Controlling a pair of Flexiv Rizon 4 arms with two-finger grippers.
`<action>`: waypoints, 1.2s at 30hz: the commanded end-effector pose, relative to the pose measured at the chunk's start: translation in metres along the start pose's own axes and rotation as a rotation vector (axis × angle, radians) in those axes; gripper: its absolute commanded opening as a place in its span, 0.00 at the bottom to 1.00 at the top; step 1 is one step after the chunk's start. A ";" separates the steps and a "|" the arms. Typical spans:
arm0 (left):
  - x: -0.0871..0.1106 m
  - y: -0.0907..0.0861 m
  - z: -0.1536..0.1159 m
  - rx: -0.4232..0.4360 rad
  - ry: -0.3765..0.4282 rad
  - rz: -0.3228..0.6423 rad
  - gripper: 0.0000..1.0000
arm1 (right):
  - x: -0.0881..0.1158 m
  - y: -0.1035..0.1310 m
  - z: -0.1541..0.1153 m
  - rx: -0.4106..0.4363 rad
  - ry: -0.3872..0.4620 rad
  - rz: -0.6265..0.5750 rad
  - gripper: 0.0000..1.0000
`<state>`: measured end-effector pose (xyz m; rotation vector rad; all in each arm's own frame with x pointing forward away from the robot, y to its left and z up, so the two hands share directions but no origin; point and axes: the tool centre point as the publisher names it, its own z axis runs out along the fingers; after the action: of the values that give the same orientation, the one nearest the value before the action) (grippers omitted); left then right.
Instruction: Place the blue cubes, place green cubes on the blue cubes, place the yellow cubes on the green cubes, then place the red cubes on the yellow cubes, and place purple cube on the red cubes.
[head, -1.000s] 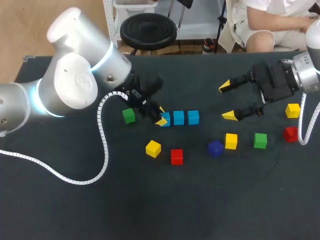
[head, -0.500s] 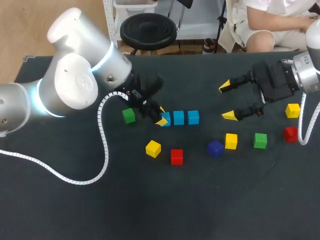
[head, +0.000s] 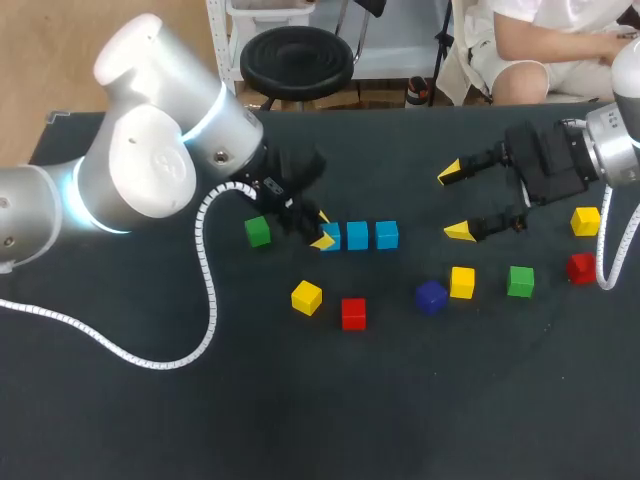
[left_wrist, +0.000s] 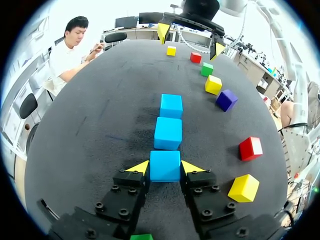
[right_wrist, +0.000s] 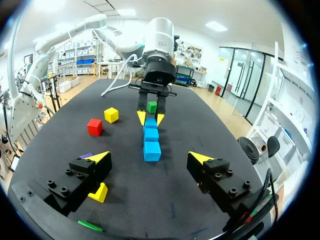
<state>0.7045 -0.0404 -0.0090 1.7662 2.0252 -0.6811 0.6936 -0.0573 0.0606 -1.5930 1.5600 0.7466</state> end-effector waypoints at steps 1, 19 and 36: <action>0.000 0.002 0.003 0.005 0.006 -0.002 0.00 | 0.000 0.001 0.000 0.002 -0.001 -0.001 1.00; -0.005 -0.002 -0.007 0.005 -0.023 -0.023 1.00 | 0.000 0.001 0.000 0.002 -0.001 -0.001 1.00; -0.006 -0.002 -0.061 -0.020 -0.151 -0.043 1.00 | 0.000 0.001 0.000 0.002 -0.001 -0.001 1.00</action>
<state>0.7148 -0.0233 0.0397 1.6438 1.9885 -0.7713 0.6936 -0.0573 0.0606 -1.5931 1.5600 0.7466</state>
